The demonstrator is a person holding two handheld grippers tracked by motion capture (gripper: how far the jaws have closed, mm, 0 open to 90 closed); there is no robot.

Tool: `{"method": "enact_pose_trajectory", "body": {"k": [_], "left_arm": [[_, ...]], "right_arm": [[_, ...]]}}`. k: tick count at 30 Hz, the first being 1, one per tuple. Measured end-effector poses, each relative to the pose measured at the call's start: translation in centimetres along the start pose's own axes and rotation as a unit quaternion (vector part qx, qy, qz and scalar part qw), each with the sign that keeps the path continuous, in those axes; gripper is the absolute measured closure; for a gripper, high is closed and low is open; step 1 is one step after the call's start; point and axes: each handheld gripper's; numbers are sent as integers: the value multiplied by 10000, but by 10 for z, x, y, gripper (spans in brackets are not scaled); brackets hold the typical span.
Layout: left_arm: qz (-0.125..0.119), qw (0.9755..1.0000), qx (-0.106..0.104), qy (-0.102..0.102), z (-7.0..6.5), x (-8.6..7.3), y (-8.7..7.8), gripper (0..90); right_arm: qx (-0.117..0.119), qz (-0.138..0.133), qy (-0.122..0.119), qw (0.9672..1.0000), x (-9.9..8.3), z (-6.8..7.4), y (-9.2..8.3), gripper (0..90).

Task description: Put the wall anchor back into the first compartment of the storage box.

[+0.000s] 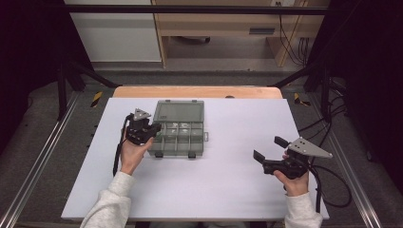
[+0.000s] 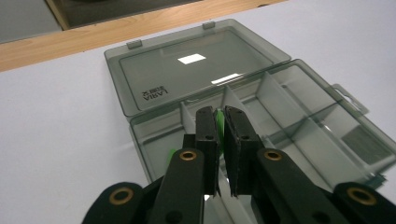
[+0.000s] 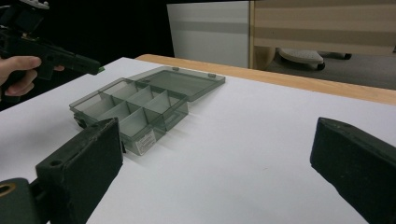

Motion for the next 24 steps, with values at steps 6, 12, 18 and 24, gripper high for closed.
{"method": "enact_pose_trajectory", "body": {"k": [6, 12, 18, 24], "left_arm": [[98, 9999, 77, -87, 9, -1, 14, 843], [235, 9996, 141, -81, 14, -5, 24, 843], [382, 9991, 186, -43, 15, -9, 31, 843], [485, 9986, 193, -27, 15, -13, 37, 842]], "right_arm": [[9, -15, -23, 10000, 0, -1, 0, 27], [2, -5, 12, 10000, 0, -1, -1, 27], [-3, 2, -3, 10000, 0, -1, -1, 27], [4, 26, -25, 10000, 0, -1, -1, 27]]}}
Point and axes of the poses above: each handheld gripper's, and its own axes: y roughly forward along the jaws, x roughly out of its top, z roughly to its left, and after that the axes turned 1 degree about -z, right-handed
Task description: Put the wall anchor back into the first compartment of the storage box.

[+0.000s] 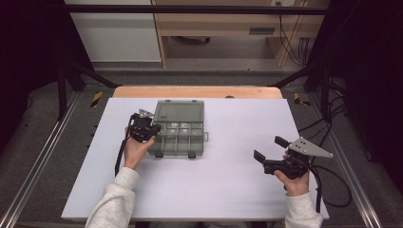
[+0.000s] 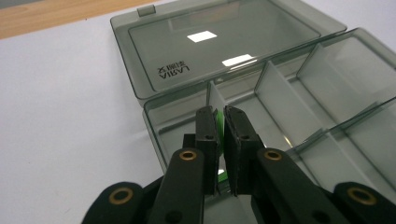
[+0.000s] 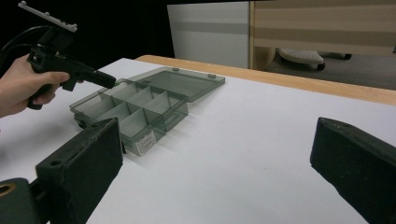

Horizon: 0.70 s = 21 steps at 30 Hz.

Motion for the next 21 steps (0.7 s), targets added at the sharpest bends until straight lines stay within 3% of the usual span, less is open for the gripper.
{"method": "enact_pose_trajectory", "body": {"k": [4, 9, 13, 17, 18, 21], "left_arm": [[87, 9999, 33, -49, 0, -3, 5, 842], [306, 9995, 67, 32, 1, -5, 8, 839], [322, 9994, 85, 34, 1, -5, 7, 818], [221, 9997, 63, -46, 1, -4, 4, 791], [74, 9998, 42, -157, 1, -3, -1, 773], [-122, 9997, -33, -204, 2, -2, -12, 738]], "right_arm": [[-6, -8, 7, 10000, 0, 0, 0, 27], [-5, -14, -4, 10000, 0, 0, 1, 27], [-5, -15, -5, 10000, 0, 0, 0, 27], [10, -14, -18, 10000, 0, 0, 0, 27], [11, -14, -17, 10000, 0, 0, 0, 27], [9, -15, -12, 10000, 0, 0, 0, 27]]}}
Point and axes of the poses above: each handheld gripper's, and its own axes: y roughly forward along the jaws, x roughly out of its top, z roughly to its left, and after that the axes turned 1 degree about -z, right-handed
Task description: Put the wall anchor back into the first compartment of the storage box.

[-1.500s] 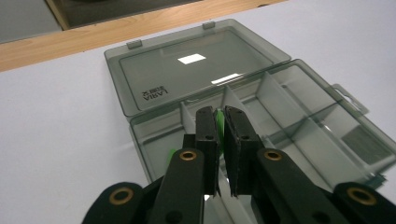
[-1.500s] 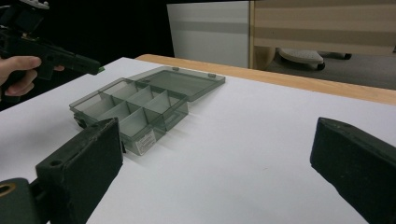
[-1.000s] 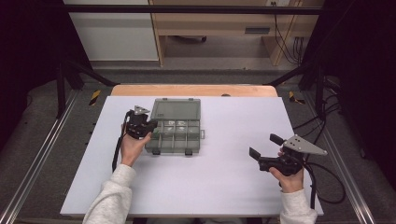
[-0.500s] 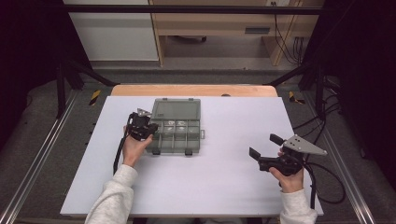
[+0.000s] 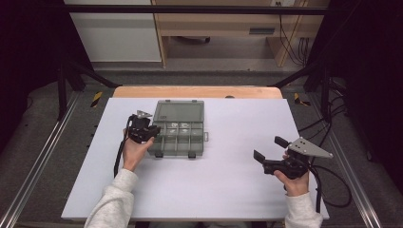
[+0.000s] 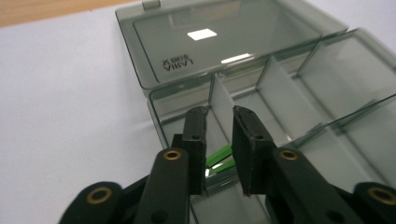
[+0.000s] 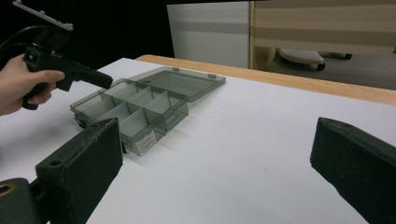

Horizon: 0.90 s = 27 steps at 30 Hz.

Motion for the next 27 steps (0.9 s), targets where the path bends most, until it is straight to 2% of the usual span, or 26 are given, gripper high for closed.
{"method": "enact_pose_trajectory", "body": {"k": [5, 6, 7, 8, 9, 11, 14, 15, 19, 21, 22, 23, 25, 27], "left_arm": [[-355, 9991, -214, -1, -2, 2, -25, 653], [-355, 9991, -214, -1, -2, 2, -25, 633], [-482, 9984, -298, -2, -5, 2, -34, 618], [-482, 9984, -298, -2, -5, 2, -34, 604], [-611, 9974, -378, -1, -6, 1, -42, 585], [-722, 9962, -481, 20, -8, 0, -51, 553], [-832, 9953, -477, 88, -11, -1, -58, 506], [-989, 9936, -528, 115, -14, -3, -65, 451], [-1133, 9917, -582, 154, -18, -7, -76, 390], [-1234, 9900, -641, 219, -22, -12, -86, 329], [-1234, 9900, -641, 219, -22, -12, -86, 309], [-1306, 9888, -679, 260, -24, -16, -91, 285], [-1334, 9882, -697, 273, -25, -19, -94, 255], [-1406, 9864, -804, 283, -27, -26, -101, 177]], "right_arm": [[-4, 12, 24, 10000, 0, 1, 0, 27], [-4, 11, 19, 10000, 0, 1, 0, 27], [-5, 15, 19, 10000, 0, 1, 0, 27], [-5, 15, 19, 10000, 0, 1, 0, 27], [-12, 1, 9, 10000, 0, 1, 0, 27], [-14, 2, 7, 10000, 0, 1, 0, 27], [-14, 12, 13, 10000, 0, 1, 0, 26], [-15, 4, 7, 10000, 0, 1, 0, 26], [-19, -2, 8, 10000, 0, 1, 0, 26], [-19, -4, 4, 10000, 0, 1, 0, 26], [-19, -4, 4, 10000, 0, 1, 0, 26], [-18, -5, 8, 10000, 0, 1, -1, 25], [-21, -5, 7, 10000, 0, 1, -1, 25], [-20, -4, 7, 10000, 1, 1, -1, 25]]}}
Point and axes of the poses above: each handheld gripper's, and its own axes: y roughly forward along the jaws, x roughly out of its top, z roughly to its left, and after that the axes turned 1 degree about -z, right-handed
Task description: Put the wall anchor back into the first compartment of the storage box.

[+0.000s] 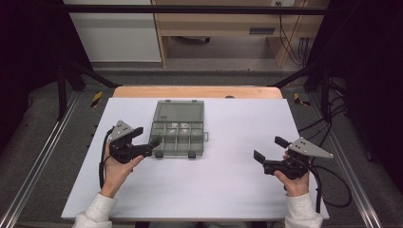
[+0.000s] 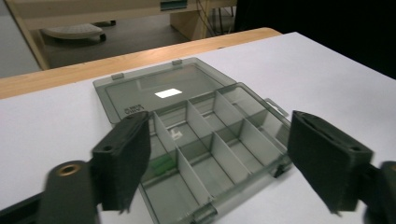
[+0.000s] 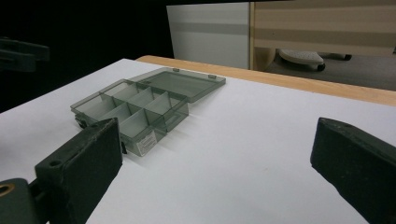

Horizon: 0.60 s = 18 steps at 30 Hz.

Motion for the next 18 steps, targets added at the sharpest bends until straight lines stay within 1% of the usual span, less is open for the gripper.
{"method": "enact_pose_trajectory", "body": {"k": [1, 2, 3, 5, 9, 10, 11, 12, 13, 14, 15, 16, 18], "left_arm": [[0, 10000, 0, 0, 0, 0, 0, 159], [11, 10000, -10, 42, -1, -3, -5, 132], [11, 10000, -10, 42, -1, -3, -5, 109], [-39, 10000, 6, 6, -1, -8, -13, 87], [-85, 9999, 37, -46, 3, -13, -19, 75], [-67, 9999, 65, -45, 6, -17, -22, 72], [-67, 9999, 65, -45, 6, -17, -22, 70], [-88, 9999, 85, -37, 8, -22, -24, 70], [-88, 9999, 85, -37, 8, -22, -24, 70], [-44, 9999, 162, -27, 10, -25, -25, 69], [-44, 9999, 162, -27, 10, -25, -25, 68], [-59, 9998, 152, -99, 12, -28, -26, 69], [-45, 9998, 157, -111, 14, -31, -27, 69]], "right_arm": [[0, 0, 0, 10000, 0, 0, 0, 25], [3, -15, 10, 10000, 0, 0, 0, 25], [3, -15, 10, 10000, 0, 0, 0, 25], [2, -14, 13, 10000, 0, 0, -1, 25], [7, -8, 15, 10000, 0, 0, -1, 24], [0, -3, 8, 10000, 0, 0, -1, 24], [0, -3, 8, 10000, 0, 0, -1, 24], [12, -2, 11, 10000, -1, 0, -1, 25], [12, -2, 11, 10000, -1, 0, -1, 25], [0, -1, 17, 10000, -1, 0, 0, 25], [-1, 3, 15, 10000, -1, -1, 0, 25], [4, 19, 14, 10000, -2, -1, 0, 25], [18, 17, 9, 10000, -2, 0, 0, 24]]}}
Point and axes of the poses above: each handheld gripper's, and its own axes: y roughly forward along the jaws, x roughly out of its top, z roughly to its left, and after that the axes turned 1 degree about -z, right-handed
